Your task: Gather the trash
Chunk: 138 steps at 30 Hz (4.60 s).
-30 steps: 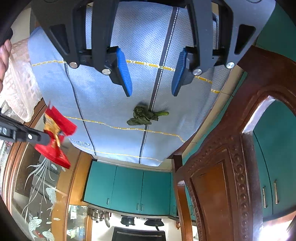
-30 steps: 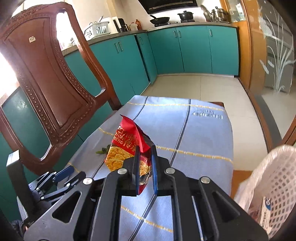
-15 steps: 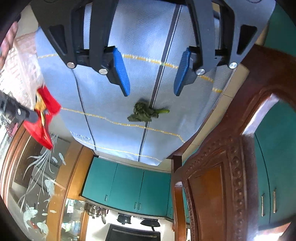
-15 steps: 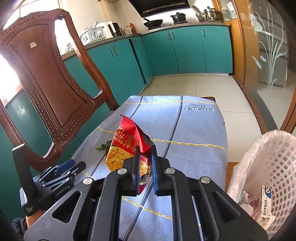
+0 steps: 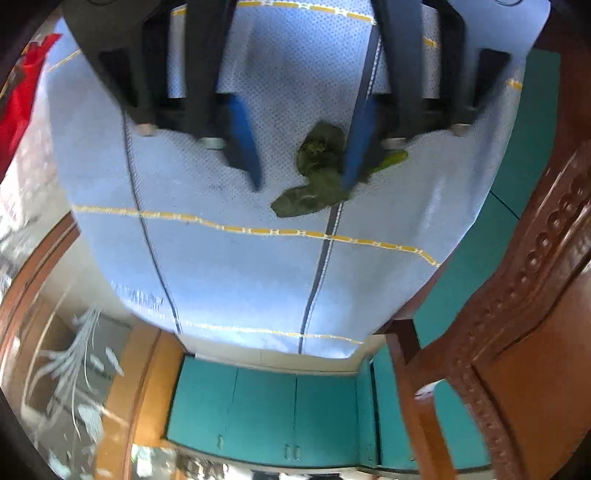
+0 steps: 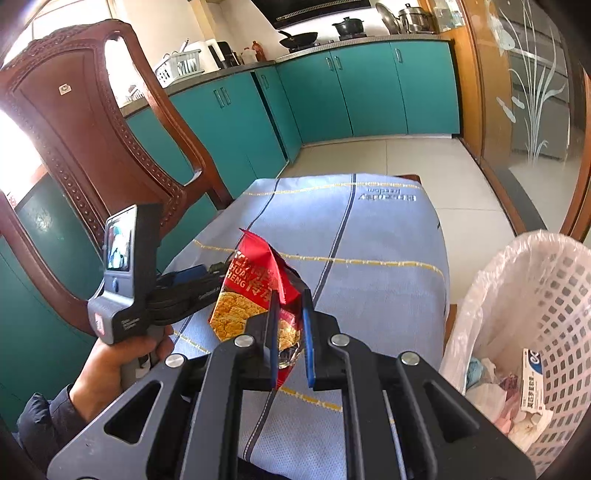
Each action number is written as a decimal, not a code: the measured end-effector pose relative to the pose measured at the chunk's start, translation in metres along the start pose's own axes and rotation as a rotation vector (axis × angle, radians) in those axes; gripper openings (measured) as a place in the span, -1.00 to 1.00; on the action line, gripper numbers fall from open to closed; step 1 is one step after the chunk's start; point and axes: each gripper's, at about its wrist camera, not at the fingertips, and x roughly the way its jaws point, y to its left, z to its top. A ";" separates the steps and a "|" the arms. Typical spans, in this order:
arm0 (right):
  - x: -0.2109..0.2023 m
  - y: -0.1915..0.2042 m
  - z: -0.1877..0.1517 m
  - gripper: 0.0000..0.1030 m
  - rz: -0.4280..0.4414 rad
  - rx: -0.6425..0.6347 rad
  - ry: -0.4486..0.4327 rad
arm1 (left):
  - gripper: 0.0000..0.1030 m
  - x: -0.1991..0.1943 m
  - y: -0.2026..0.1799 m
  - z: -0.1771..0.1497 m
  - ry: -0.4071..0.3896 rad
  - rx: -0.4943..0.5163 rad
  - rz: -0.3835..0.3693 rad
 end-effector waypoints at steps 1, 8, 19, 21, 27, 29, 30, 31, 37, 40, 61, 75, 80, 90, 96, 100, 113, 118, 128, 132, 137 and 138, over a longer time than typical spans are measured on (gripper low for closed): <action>0.000 0.000 -0.001 -0.77 0.003 0.002 0.003 | -0.74 0.002 -0.002 -0.002 0.009 0.010 0.008; -0.007 0.001 -0.001 -0.77 0.006 0.011 -0.016 | -0.91 -0.028 -0.003 -0.011 -0.103 0.020 0.057; -0.048 0.013 0.001 -0.78 -0.125 -0.066 -0.128 | -0.91 -0.150 -0.026 -0.025 -0.356 0.041 0.025; -0.054 0.016 0.002 -0.78 -0.152 -0.085 -0.146 | -0.91 -0.165 -0.032 -0.028 -0.378 0.057 0.022; -0.066 0.019 0.001 -0.78 -0.190 -0.104 -0.183 | -0.91 -0.203 -0.039 -0.039 -0.436 0.062 0.024; -0.069 0.018 -0.001 -0.77 -0.202 -0.109 -0.189 | -0.91 -0.213 -0.042 -0.043 -0.444 0.060 0.017; -0.070 0.017 -0.002 -0.77 -0.203 -0.107 -0.189 | -0.91 -0.215 -0.043 -0.045 -0.447 0.062 0.017; -0.069 0.016 -0.001 -0.77 -0.205 -0.103 -0.188 | -0.91 -0.220 -0.045 -0.047 -0.455 0.066 0.024; -0.083 0.013 -0.002 -0.77 -0.243 -0.100 -0.220 | -0.91 -0.242 -0.050 -0.051 -0.495 0.073 0.026; -0.093 0.005 -0.002 -0.77 -0.252 -0.080 -0.242 | -0.91 -0.247 -0.054 -0.053 -0.506 0.080 0.019; -0.206 -0.138 -0.051 -0.77 -0.509 0.185 -0.327 | -0.92 -0.208 -0.192 -0.026 -0.270 0.226 -0.649; -0.213 -0.165 -0.069 -0.77 -0.545 0.256 -0.287 | 0.51 -0.153 -0.235 -0.019 -0.119 0.162 -0.805; -0.187 -0.154 -0.056 0.00 -0.495 0.238 -0.245 | 0.68 -0.179 -0.201 -0.028 -0.223 0.154 -0.626; -0.185 -0.093 -0.051 0.94 -0.479 0.142 -0.292 | 0.94 -0.253 -0.123 -0.074 -0.481 0.160 -0.172; -0.213 -0.027 -0.063 0.94 -0.505 0.013 -0.388 | 0.94 -0.294 -0.085 -0.098 -0.530 0.101 -0.077; -0.234 0.013 -0.077 0.94 -0.561 -0.058 -0.455 | 0.94 -0.318 -0.070 -0.114 -0.557 0.084 -0.058; -0.271 0.058 -0.092 0.94 -0.619 -0.143 -0.536 | 0.94 -0.360 -0.062 -0.136 -0.620 0.097 -0.079; -0.275 0.063 -0.095 0.94 -0.620 -0.152 -0.539 | 0.94 -0.367 -0.062 -0.138 -0.633 0.100 -0.082; -0.277 0.064 -0.097 0.94 -0.620 -0.152 -0.547 | 0.94 -0.368 -0.065 -0.137 -0.637 0.107 -0.091; -0.277 0.064 -0.097 0.94 -0.622 -0.153 -0.546 | 0.94 -0.368 -0.067 -0.138 -0.638 0.111 -0.095; -0.277 0.063 -0.097 0.94 -0.623 -0.152 -0.546 | 0.94 -0.369 -0.067 -0.138 -0.639 0.110 -0.095; -0.277 0.063 -0.097 0.94 -0.624 -0.152 -0.547 | 0.94 -0.369 -0.067 -0.138 -0.638 0.111 -0.096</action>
